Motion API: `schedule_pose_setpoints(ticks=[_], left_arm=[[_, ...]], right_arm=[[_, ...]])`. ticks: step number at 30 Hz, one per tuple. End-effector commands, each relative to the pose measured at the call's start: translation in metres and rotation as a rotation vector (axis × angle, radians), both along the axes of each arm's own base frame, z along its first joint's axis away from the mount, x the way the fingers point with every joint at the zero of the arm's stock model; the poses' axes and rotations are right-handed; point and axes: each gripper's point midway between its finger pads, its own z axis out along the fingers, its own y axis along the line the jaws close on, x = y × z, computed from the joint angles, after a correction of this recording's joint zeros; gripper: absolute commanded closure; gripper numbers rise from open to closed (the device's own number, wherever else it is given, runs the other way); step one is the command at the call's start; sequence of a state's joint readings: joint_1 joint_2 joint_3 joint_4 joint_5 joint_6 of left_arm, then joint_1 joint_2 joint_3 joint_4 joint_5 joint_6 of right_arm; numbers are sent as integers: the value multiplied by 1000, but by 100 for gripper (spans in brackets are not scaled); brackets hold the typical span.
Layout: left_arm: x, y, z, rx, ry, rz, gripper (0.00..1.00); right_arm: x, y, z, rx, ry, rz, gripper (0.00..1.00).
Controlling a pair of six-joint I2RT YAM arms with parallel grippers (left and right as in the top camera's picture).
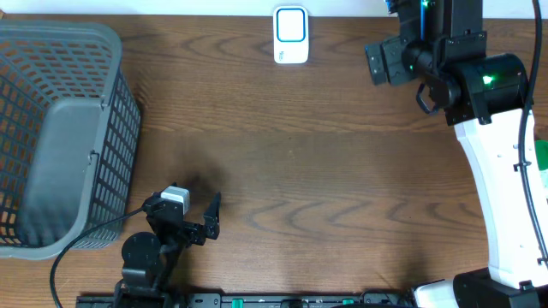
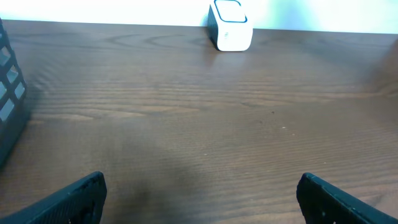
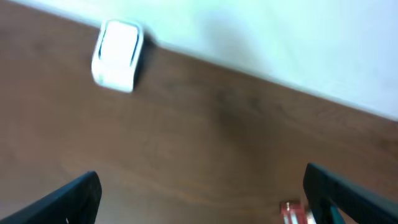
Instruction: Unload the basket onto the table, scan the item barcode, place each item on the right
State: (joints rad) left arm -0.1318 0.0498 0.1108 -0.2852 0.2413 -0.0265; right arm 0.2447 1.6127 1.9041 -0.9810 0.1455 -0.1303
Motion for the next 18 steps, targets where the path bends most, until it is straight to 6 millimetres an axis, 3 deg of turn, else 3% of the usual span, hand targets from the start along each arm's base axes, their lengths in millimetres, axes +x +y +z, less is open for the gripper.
schedule_pose_setpoints(ticks=[1,5,10,13,18], left_arm=[[-2,-1,-12,-3,36,-5,2],[-2,-1,-11,-3,35,-5,2],[-2,-1,-12,-3,36,-5,2],[-2,-1,-12,-3,36,-5,2],[-2,-1,-12,-3,36,-5,2]], right_arm=[[5,2,25,35,-100,-12,1],[8,11,60,77,-246,9,1],[-5,6,85,113,-389,4,1],[-18,1,86,129,-450,2,1],[-47,-13,69,146,-515,-15,1]])
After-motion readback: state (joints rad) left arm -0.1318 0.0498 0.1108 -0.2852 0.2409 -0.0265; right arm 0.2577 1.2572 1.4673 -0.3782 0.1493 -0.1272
